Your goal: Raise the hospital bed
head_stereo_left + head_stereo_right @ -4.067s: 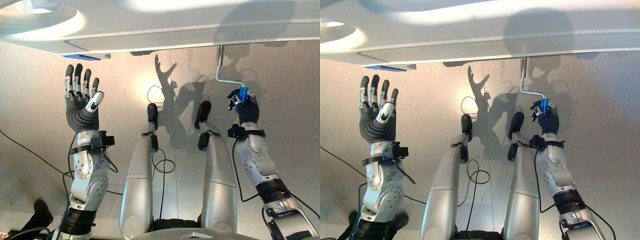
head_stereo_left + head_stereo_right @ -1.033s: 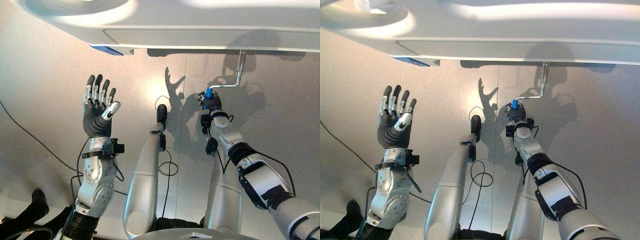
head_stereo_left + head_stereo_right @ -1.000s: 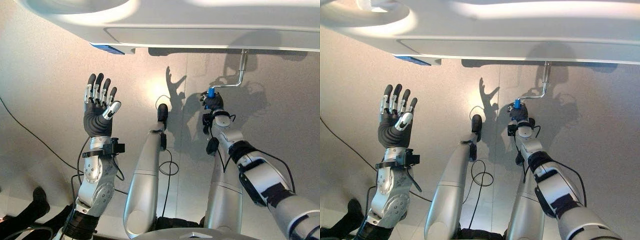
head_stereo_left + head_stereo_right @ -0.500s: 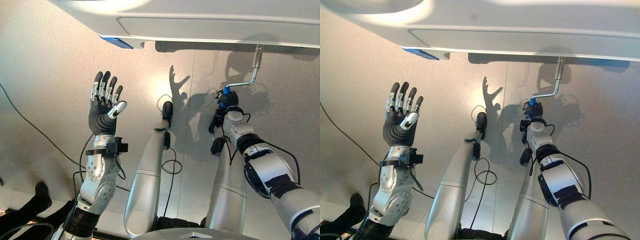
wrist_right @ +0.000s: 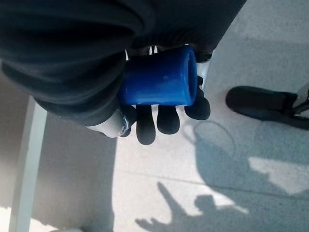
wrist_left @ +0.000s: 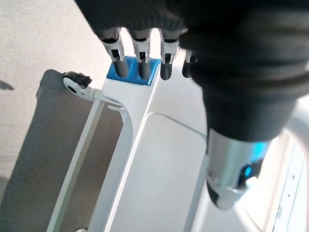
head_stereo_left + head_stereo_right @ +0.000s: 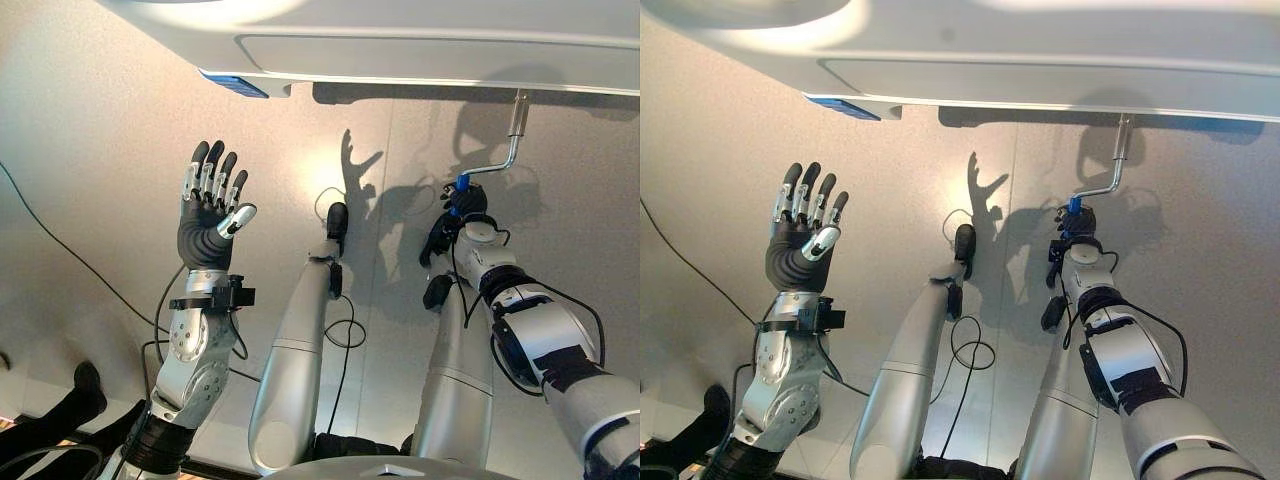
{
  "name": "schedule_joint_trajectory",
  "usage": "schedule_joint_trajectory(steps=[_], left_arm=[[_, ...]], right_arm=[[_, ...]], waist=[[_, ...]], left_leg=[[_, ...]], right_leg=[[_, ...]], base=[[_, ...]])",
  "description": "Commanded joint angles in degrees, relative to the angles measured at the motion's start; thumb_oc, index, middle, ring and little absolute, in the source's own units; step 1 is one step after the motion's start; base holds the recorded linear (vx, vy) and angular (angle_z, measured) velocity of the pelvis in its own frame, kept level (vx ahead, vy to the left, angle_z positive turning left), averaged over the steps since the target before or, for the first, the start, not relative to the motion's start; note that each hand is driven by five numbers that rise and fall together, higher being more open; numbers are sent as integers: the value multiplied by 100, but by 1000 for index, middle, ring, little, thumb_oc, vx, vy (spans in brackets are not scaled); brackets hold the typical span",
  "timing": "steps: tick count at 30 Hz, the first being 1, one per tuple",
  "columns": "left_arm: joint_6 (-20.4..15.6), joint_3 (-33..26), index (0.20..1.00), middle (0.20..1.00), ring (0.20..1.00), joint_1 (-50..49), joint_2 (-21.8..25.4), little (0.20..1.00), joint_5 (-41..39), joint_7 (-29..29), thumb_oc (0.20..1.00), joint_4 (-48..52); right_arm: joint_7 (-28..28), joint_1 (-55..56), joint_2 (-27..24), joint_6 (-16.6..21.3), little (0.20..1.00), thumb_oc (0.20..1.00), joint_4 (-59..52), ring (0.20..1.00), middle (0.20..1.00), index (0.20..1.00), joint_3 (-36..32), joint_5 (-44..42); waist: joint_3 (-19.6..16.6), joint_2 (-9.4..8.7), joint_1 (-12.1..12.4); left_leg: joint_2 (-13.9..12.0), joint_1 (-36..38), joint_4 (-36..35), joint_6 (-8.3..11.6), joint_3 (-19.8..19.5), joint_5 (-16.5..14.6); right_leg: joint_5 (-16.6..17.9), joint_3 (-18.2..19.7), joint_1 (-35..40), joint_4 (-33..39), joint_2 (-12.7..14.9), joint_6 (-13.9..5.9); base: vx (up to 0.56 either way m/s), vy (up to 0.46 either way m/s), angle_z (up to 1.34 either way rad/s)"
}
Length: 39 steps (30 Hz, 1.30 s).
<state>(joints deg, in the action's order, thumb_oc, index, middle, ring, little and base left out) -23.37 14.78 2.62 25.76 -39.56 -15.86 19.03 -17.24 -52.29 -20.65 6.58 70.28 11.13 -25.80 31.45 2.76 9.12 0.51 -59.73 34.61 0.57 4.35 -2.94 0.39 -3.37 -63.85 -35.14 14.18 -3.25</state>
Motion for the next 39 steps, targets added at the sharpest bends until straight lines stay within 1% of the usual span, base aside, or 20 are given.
schedule_joint_trajectory(steps=[1, 2, 9, 13, 16, 17, 23, 26, 30, 31, 32, 33, 34, 35, 37, 38, 39], left_arm=[[-307, -54, 1000, 1000, 1000, -77, -309, 1000, 140, 85, 1000, 610], [-311, -123, 1000, 1000, 1000, -106, -294, 1000, 226, 39, 1000, 586], [-348, -336, 1000, 1000, 1000, -93, -321, 1000, 233, -26, 1000, 453], [-356, -362, 1000, 1000, 1000, -100, -364, 1000, 214, -14, 1000, 410], [-363, -386, 1000, 1000, 1000, -106, -346, 1000, 228, -21, 1000, 417], [-380, -446, 1000, 1000, 1000, -122, -339, 1000, 211, -31, 1000, 406], [-422, -542, 1000, 1000, 1000, -128, -310, 1000, 151, -32, 1000, 409], [-396, -538, 1000, 1000, 1000, -122, -283, 1000, 80, 9, 1000, 379], [-225, -209, 1000, 1000, 1000, 40, -189, 1000, -233, 272, 1000, 105], [-140, -71, 1000, 1000, 1000, 112, -128, 1000, -223, 312, 1000, -34], [77, 250, 1000, 1000, 1000, 337, -3, 1000, -99, 387, 1000, -454], [165, 373, 1000, 1000, 1000, 559, 73, 1000, 123, 335, 1000, -704], [254, 511, 1000, 1000, 1000, 717, 86, 1000, 254, 355, 1000, -926], [246, 519, 1000, 1000, 1000, 732, 82, 1000, 255, 356, 1000, -942], [440, 828, 1000, 1000, 1000, 1294, -38, 1000, 695, 211, 1000, -1715], [437, 847, 1000, 1000, 1000, 1268, -49, 1000, 692, 213, 1000, -1734], [485, 971, 1000, 1000, 1000, 1505, -200, 1000, 651, 214, 1000, -2019]], right_arm=[[-403, 475, -1296, 341, 200, 200, 31, 200, 200, 200, -381, -486], [-428, 597, -1349, 415, 200, 200, -83, 200, 200, 200, -477, -587], [-525, 881, -1383, 608, 200, 200, -523, 200, 200, 200, -674, -746], [-653, 1129, -1313, 748, 200, 200, -998, 200, 200, 200, -770, -712], [-718, 1259, -1271, 807, 200, 200, -1178, 200, 200, 200, -831, -711], [-757, 1390, -1243, 846, 200, 200, -1301, 200, 200, 200, -904, -696], [-831, 1435, -1266, 897, 200, 200, -1266, 200, 200, 200, -1000, -670], [-873, 1519, -1263, 939, 200, 200, -1460, 200, 200, 200, -1011, -629], [-872, 1627, -1194, 981, 200, 200, -1849, 200, 200, 200, -938, -558], [-858, 1646, -1161, 980, 200, 200, -1882, 200, 200, 200, -872, -542], [-832, 1589, -1113, 967, 200, 200, -1960, 200, 200, 200, -786, -532], [-822, 1524, -1078, 970, 200, 200, -2041, 200, 200, 200, -716, -523], [-799, 1481, -1045, 950, 200, 200, -2052, 200, 200, 200, -671, -526], [-798, 1479, -1049, 950, 200, 200, -2051, 200, 200, 200, -676, -526], [-783, 1313, -1001, 937, 200, 200, -2158, 200, 200, 200, -498, -547], [-784, 1346, -997, 933, 200, 200, -2149, 200, 200, 200, -488, -547], [-790, 1215, -1038, 936, 200, 200, -2261, 200, 200, 200, -448, -529]], waist=[[-166, 638, -237], [-166, 618, -276], [-166, 533, -417], [-166, 425, -552], [-166, 379, -595], [-166, 335, -642], [-166, 268, -676], [-166, 217, -708], [-166, 147, -791], [-166, 123, -825], [-166, 77, -890], [-166, 47, -925], [-166, 20, -957], [-166, 19, -951], [-166, -68, -1050], [-166, -70, -1050], [-166, -100, -1096]], left_leg=[[-108, -254, -647, 311, -110, 765], [-124, -230, -659, 322, -106, 764], [-180, -119, -781, 340, -37, 776], [-216, -75, -861, 337, 1, 777], [-227, -51, -885, 341, 16, 774], [-234, -46, -882, 343, 18, 766], [-245, -41, -915, 356, 19, 776], [-251, -38, -921, 362, 26, 779], [-269, -13, -916, 355, 31, 770], [-265, 122, -875, 396, 2, 597], [-281, 144, -887, 399, 19, 596], [-303, 32, -946, 360, 68, 773], [-314, 39, -949, 362, 85, 770], [-314, 36, -949, 362, 89, 769], [-336, 50, -931, 365, 109, 759], [-327, 172, -882, 408, 75, 579], [-350, 65, -921, 362, 131, 745]], right_leg=[[322, 101, -57, -144, -68, -377], [313, 110, -64, -163, -70, -375], [314, 134, -21, -107, -104, -366], [327, 166, -9, -1, -151, -353], [329, 165, -9, 9, -160, -352], [336, 176, -17, 14, -178, -348], [350, 183, -5, 46, -200, -331], [357, 177, 8, 67, -217, -324], [364, 205, 7, 58, -249, -319], [204, 236, 125, -3, -255, -360], [214, 256, 140, 16, -275, -354], [388, 235, 43, 112, -286, -311], [392, 243, 39, 115, -297, -315], [392, 248, 33, 113, -298, -316], [396, 267, 45, 128, -317, -321], [223, 297, 154, 53, -319, -364], [394, 262, 56, 142, -327, -319]], base=[[13, -16, -5], [9, -20, -4], [0, 0, 0], [1, -11, -8], [-1, -9, -1], [-3, -14, -3], [-3, -11, -3], [0, 0, 0], [13, -10, -4], [53, -12, -5], [-7, -5, -6], [-62, 14, -7], [-58, 15, -5], [-2, 13, -9], [27, 14, -11], [-4, 39, -13], [-5, 25, -17]])
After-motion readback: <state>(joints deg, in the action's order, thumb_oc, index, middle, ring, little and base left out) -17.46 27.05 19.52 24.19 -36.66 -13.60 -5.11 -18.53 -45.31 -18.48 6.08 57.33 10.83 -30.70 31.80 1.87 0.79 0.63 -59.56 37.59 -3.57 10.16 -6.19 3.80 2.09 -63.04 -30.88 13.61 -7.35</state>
